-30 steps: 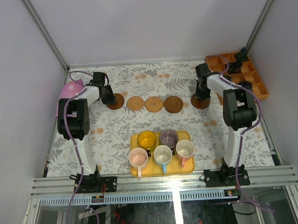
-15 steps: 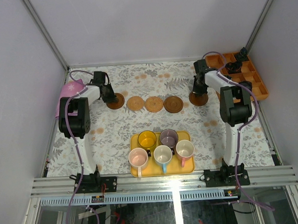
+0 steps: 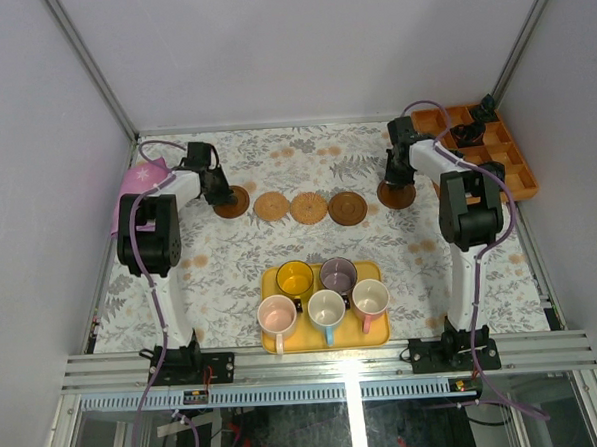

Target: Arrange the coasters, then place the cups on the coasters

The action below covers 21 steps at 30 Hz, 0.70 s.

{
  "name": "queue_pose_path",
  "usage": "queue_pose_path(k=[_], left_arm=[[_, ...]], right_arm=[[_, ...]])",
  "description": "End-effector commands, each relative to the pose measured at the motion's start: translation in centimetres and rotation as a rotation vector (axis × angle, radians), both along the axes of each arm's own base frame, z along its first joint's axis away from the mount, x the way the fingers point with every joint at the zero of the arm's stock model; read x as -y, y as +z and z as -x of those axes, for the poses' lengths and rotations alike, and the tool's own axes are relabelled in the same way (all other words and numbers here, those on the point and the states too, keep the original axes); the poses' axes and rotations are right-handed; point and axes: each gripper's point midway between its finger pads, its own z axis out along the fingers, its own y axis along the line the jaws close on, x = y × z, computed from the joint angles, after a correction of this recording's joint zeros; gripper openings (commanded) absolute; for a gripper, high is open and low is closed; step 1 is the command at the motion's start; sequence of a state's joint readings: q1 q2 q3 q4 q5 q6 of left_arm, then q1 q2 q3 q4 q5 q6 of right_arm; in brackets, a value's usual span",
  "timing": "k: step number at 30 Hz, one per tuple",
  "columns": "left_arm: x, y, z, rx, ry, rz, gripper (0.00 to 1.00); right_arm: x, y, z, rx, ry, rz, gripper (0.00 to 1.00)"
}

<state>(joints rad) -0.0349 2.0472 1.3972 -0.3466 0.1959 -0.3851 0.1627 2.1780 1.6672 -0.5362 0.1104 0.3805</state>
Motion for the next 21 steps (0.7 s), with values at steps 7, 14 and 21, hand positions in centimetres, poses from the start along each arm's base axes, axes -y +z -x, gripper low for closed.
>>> queue_pose_path(k=[7,14,21], left_arm=[[2.2,9.8,-2.0,0.240,-0.059,0.027,0.13],[8.0,7.9,0.5,0.226,-0.207,0.091,0.52],[13.1,6.6,1.9,0.220,-0.331,0.123,0.52]], right_arm=[[-1.4,10.0,0.2,0.240,0.101,0.006,0.03],[-6.6,7.9,3.8,0.189,0.247,-0.044,0.06],[-12.0,5.5,5.2,0.140,0.367,-0.116,0.00]])
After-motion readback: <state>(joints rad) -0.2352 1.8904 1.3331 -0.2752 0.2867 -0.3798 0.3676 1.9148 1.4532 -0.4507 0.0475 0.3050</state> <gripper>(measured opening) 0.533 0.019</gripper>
